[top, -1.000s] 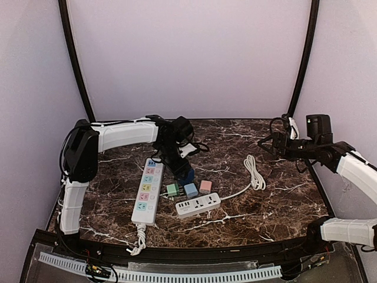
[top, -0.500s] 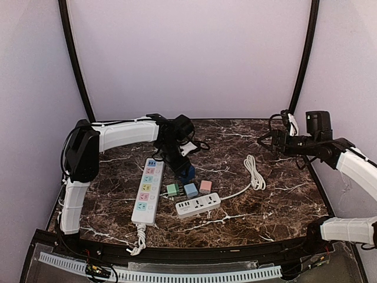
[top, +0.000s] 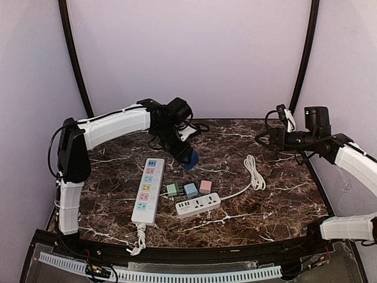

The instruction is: Insert the plug

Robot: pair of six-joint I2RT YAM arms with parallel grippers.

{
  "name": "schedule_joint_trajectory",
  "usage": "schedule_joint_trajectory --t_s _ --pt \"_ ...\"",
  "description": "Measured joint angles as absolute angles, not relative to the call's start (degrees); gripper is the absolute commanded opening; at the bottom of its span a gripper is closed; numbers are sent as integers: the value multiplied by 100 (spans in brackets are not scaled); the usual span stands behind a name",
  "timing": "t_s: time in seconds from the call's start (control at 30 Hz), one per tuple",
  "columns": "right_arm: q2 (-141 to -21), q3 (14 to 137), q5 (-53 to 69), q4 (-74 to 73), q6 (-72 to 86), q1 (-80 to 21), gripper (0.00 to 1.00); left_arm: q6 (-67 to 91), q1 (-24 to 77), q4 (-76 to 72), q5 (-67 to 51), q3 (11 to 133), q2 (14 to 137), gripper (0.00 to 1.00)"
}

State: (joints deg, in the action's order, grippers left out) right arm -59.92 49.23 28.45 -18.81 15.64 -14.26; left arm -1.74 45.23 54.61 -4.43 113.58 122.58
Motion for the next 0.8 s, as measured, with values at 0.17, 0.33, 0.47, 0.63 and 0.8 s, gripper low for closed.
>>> schedule_joint_trajectory --t_s 0.17,0.33,0.47,0.63,0.8 --pt "-5983 4932 3170 -1608 1236 -1426 99 128 4523 5500 -864 11443 11821 1" --pt "-5802 4858 3586 -1234 1070 -1426 99 355 4523 5201 -1601 11013 11314 1" --pt "-5614 4661 4084 -1020 1057 -1463 99 489 4523 4932 -2115 10724 10989 1" --pt "-5535 4532 4383 -974 1144 -1636 99 585 4523 4755 -2814 10687 10903 1" --pt "-5428 4346 4547 -773 1474 -1763 99 711 4523 4668 -3426 10398 10903 1"
